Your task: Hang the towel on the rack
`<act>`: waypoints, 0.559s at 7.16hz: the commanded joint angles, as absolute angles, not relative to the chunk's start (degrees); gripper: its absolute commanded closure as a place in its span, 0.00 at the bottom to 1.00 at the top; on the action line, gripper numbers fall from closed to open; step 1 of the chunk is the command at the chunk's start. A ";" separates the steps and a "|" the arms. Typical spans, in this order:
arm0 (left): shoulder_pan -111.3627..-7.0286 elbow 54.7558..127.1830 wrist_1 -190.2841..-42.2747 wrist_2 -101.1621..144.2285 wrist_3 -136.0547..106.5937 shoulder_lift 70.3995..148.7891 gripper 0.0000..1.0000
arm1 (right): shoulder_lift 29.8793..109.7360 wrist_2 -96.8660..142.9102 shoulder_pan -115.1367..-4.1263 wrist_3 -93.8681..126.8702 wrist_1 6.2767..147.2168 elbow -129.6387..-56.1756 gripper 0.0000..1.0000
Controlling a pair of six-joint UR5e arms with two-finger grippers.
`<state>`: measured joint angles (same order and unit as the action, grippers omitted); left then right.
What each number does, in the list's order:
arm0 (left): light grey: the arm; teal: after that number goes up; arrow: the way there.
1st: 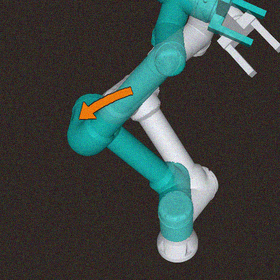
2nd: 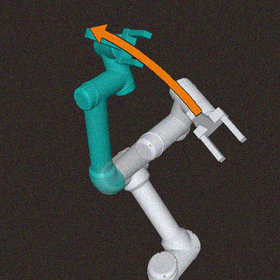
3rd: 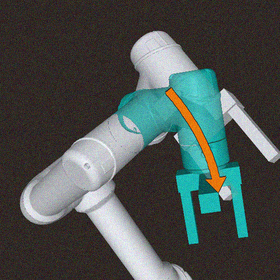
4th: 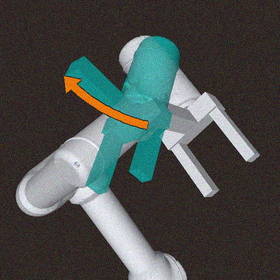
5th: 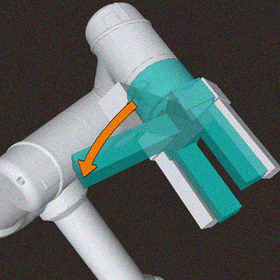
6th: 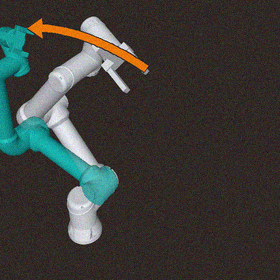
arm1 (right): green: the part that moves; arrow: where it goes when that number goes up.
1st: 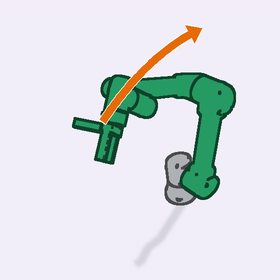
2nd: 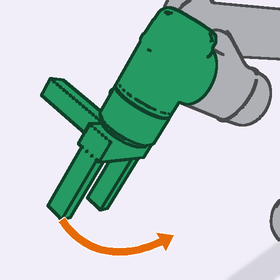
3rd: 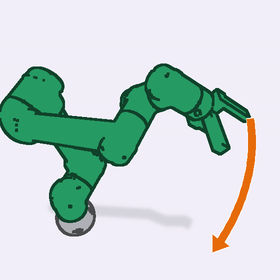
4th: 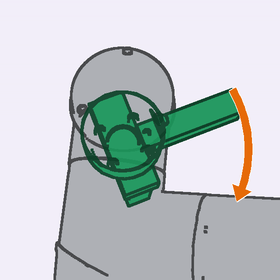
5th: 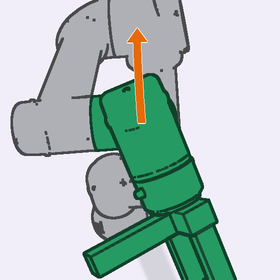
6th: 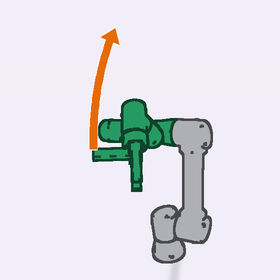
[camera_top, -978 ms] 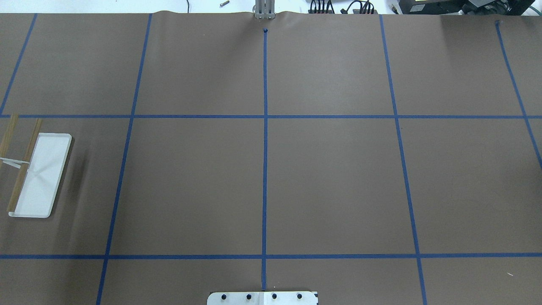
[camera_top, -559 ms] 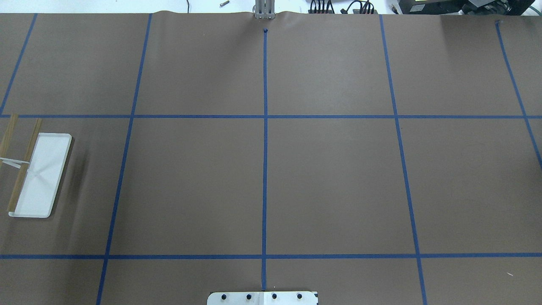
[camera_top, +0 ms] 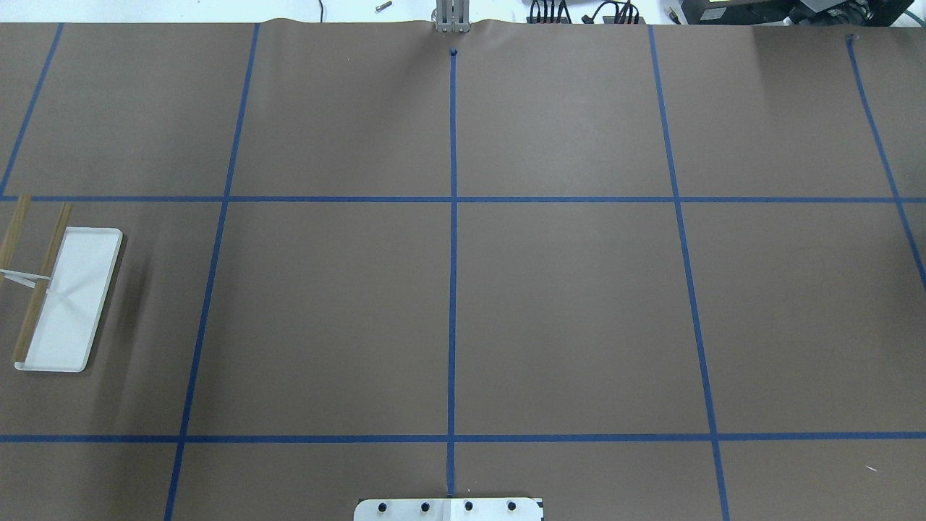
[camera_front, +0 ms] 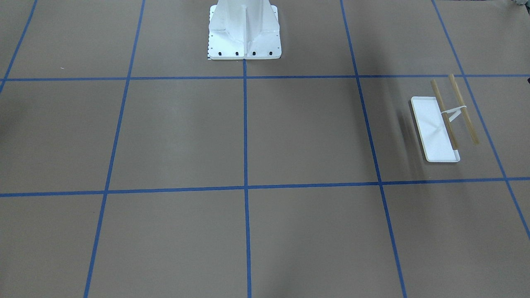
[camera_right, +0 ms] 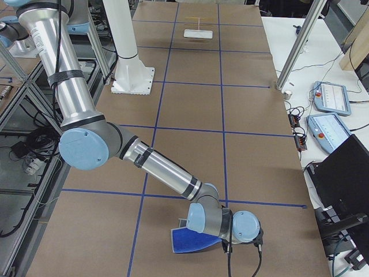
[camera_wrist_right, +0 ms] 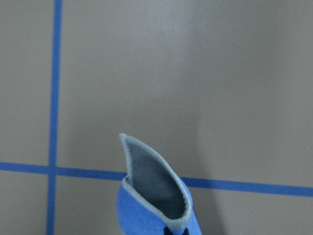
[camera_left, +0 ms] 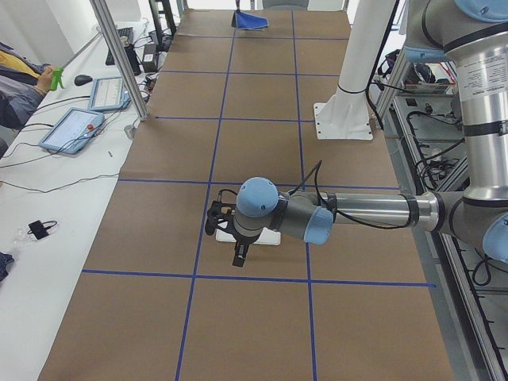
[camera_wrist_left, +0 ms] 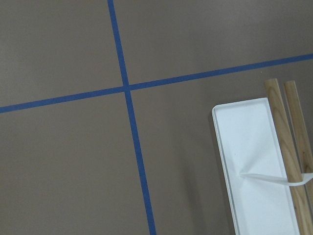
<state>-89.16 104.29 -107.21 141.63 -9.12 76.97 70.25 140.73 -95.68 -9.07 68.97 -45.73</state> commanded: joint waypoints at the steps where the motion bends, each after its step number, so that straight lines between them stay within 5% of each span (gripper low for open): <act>1: -89.12 104.68 -107.23 145.44 -16.41 80.22 0.02 | 72.76 144.99 -96.06 -5.89 71.36 -60.05 1.00; 4: -88.60 104.42 -107.40 151.86 -27.82 88.03 0.02 | 73.83 146.43 -91.78 -0.54 71.72 -76.59 1.00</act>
<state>-88.88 104.55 -107.33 149.42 -23.09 84.37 73.60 146.02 -94.30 -2.70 71.55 -69.93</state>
